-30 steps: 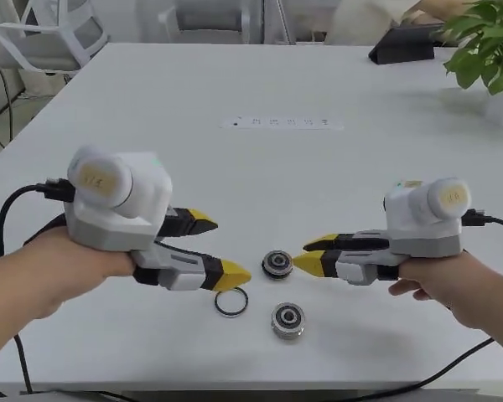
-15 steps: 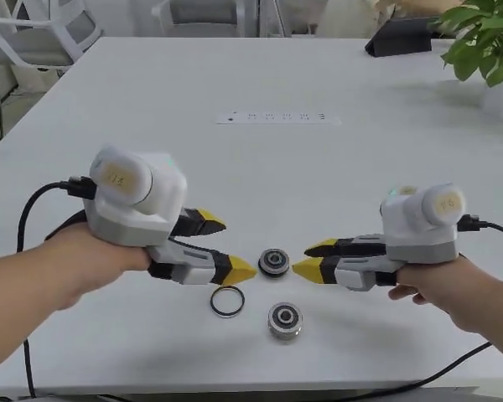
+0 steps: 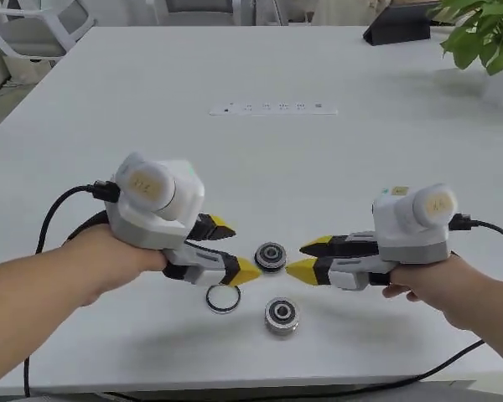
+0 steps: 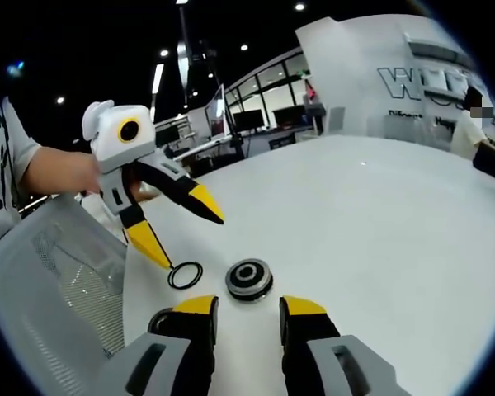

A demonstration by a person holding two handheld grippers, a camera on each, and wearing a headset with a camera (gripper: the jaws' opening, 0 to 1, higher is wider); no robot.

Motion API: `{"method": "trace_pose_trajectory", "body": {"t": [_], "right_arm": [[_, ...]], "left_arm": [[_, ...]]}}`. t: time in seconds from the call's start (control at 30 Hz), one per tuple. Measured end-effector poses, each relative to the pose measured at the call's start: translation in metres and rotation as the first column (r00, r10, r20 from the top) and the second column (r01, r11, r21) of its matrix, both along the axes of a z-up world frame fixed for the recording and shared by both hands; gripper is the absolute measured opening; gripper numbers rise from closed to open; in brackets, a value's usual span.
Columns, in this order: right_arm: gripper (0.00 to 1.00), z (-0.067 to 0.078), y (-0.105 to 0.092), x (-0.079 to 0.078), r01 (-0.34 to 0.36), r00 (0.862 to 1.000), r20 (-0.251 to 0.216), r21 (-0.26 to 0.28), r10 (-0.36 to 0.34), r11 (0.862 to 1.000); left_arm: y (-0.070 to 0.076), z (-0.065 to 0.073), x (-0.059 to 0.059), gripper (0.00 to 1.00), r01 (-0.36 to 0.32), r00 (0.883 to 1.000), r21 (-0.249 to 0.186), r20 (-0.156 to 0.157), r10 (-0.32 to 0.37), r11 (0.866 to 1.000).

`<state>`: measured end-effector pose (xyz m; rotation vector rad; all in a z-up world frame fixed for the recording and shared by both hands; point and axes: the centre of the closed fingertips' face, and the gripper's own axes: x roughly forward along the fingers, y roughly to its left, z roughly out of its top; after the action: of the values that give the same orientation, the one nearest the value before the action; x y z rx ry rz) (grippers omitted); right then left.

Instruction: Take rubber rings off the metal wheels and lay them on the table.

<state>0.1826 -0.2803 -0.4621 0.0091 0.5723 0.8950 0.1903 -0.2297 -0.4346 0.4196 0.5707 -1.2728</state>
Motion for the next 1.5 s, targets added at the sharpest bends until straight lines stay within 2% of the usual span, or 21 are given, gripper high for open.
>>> {"method": "trace_pose_trajectory", "body": {"t": [0.23,0.3,0.4,0.53,0.77,0.97,1.13,1.27,1.4,1.5], "right_arm": [[0.28,-0.002,0.003,-0.002,-0.011,1.0,0.006,-0.003,0.011,1.0],[0.28,-0.002,0.003,-0.002,-0.01,1.0,0.007,-0.003,0.01,1.0],[0.28,-0.004,0.003,-0.002,-0.012,1.0,0.003,-0.004,0.012,1.0],[0.28,-0.003,0.003,-0.003,-0.014,1.0,0.003,-0.003,0.014,1.0],[0.28,-0.003,0.003,-0.004,-0.012,1.0,0.003,0.002,0.012,1.0],[0.28,-0.005,0.0,-0.005,-0.005,1.0,0.0,0.001,0.005,1.0],[0.28,-0.005,0.001,-0.006,-0.002,1.0,0.001,0.004,0.002,1.0],[0.28,-0.007,0.0,-0.005,-0.001,1.0,-0.001,0.005,0.001,1.0],[0.28,-0.007,0.002,-0.005,-0.002,1.0,0.0,0.006,0.002,1.0],[0.28,-0.006,0.003,-0.003,-0.003,1.0,0.002,0.004,0.003,1.0]], "left_arm": [[-0.006,-0.009,0.002,0.33,-0.001,1.0,0.008,-0.009,0.001,1.0],[-0.008,-0.01,0.003,0.31,-0.005,1.0,0.001,-0.013,0.005,1.0],[-0.015,-0.009,0.003,0.29,-0.019,0.999,-0.023,-0.037,0.018,1.0],[-0.018,-0.013,0.004,0.27,-0.02,0.999,-0.016,-0.034,0.019,1.0],[-0.022,-0.02,0.007,0.22,-0.029,0.998,-0.009,-0.05,0.029,1.0],[-0.027,-0.023,0.011,0.19,-0.037,0.998,-0.003,-0.046,0.037,0.999],[-0.03,-0.026,0.007,0.17,-0.019,0.999,0.011,-0.031,0.02,1.0],[-0.032,-0.026,0.009,0.14,-0.018,1.0,0.012,-0.014,0.018,1.0],[-0.032,-0.026,0.014,0.08,-0.024,0.999,0.024,0.023,0.023,0.999],[-0.034,-0.026,0.013,0.08,-0.009,0.999,0.028,0.04,0.008,1.0]]}}
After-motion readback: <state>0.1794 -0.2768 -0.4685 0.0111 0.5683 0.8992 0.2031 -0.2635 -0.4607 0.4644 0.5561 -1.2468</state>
